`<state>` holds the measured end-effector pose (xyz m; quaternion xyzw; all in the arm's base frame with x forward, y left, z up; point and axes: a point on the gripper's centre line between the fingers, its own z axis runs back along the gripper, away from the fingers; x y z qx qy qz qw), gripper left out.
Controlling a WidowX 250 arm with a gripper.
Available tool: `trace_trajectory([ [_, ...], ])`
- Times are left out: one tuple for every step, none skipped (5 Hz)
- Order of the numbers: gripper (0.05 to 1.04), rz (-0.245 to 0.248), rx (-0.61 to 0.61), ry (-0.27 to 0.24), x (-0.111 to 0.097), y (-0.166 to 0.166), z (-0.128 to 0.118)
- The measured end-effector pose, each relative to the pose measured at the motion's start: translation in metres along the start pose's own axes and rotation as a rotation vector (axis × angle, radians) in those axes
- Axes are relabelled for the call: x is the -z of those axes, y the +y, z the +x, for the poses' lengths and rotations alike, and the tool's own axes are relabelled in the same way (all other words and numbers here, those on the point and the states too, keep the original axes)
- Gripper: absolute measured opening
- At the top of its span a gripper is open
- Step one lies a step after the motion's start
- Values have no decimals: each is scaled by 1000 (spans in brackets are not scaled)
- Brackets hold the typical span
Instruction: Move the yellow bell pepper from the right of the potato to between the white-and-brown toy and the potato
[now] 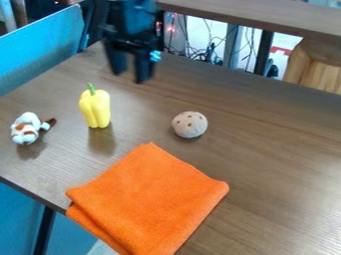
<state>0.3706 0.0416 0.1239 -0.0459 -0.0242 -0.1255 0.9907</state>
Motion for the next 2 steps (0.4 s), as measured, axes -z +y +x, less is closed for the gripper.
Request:
trace_trajectory([
  [1004, 11, 106, 23, 12, -44, 11],
  [1004, 20, 138, 0, 19, -77, 21],
])
